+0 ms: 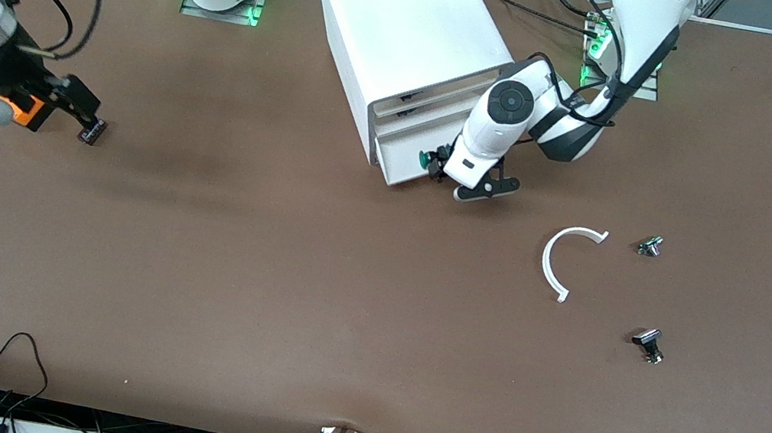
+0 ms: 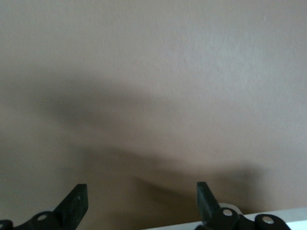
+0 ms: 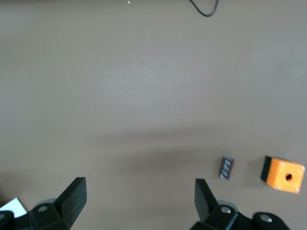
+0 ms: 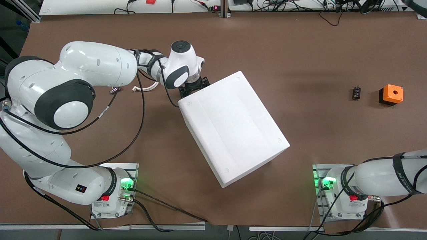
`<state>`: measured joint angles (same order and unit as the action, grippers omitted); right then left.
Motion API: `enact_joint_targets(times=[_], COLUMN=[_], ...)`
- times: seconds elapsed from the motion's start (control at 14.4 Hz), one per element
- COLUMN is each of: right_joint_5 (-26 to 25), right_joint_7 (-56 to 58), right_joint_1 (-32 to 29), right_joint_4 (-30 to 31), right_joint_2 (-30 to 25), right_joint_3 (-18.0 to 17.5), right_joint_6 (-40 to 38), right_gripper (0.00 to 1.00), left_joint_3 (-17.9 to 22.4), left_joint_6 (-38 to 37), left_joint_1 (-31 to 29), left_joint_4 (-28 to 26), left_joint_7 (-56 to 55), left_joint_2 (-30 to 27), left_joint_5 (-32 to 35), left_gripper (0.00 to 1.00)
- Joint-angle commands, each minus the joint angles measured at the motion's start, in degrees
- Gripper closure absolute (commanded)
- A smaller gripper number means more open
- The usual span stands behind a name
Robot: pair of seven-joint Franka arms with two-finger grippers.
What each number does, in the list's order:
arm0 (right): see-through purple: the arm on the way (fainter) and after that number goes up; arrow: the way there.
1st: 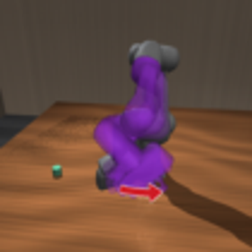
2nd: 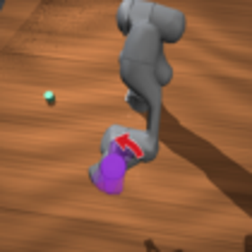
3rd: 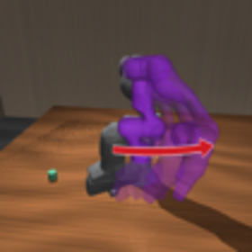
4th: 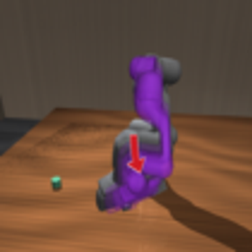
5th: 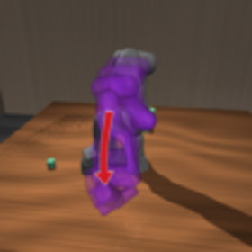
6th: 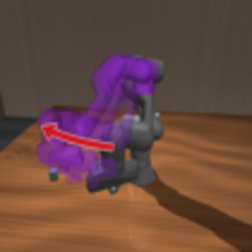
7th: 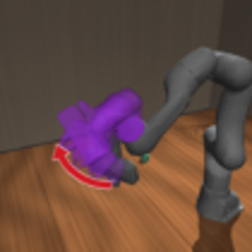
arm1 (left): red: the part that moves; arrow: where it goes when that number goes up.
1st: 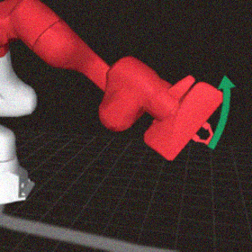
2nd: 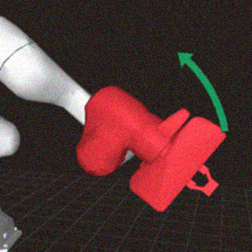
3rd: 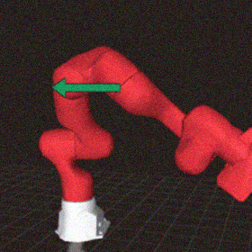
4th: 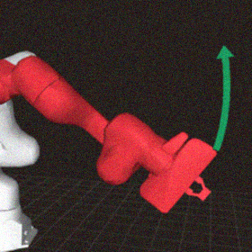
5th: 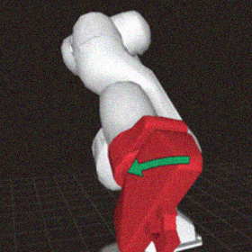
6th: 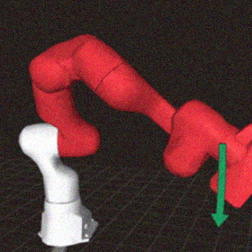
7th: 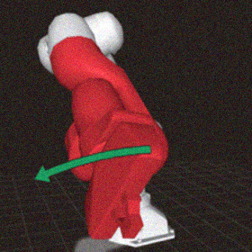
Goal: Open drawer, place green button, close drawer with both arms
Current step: 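Push the drawer shut with the left gripper while the right gripper returns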
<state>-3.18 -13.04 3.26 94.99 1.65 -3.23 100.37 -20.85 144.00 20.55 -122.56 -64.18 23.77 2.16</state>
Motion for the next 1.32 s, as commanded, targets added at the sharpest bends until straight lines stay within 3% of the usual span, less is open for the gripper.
enact_joint_targets(times=[0.0, 0.35, 1.25], right_joint_5=[1.1, 3.3, 2.5], right_joint_7=[1.2, 6.1, 2.0], right_joint_1=[-2.8, -4.2, -4.0], right_joint_4=[2.2, 2.1, 2.8], right_joint_2=[-4.1, -6.0, -5.5], right_joint_3=[-2.6, -2.5, -2.2], right_joint_6=[-2.9, -5.5, -2.7], right_gripper=[0.00, 0.00, 0.00], left_joint_3=[-3.5, -6.7, -8.3], left_joint_6=[-0.2, -0.3, -2.8], left_joint_1=[-0.2, -0.5, -1.4], left_joint_4=[-1.9, -2.6, -2.0], left_joint_7=[-6.0, -10.9, -9.8], left_joint_2=[-1.6, -1.6, -1.7], left_joint_5=[1.4, 1.3, 1.3], left_gripper=[0.00, 0.00, 0.00])
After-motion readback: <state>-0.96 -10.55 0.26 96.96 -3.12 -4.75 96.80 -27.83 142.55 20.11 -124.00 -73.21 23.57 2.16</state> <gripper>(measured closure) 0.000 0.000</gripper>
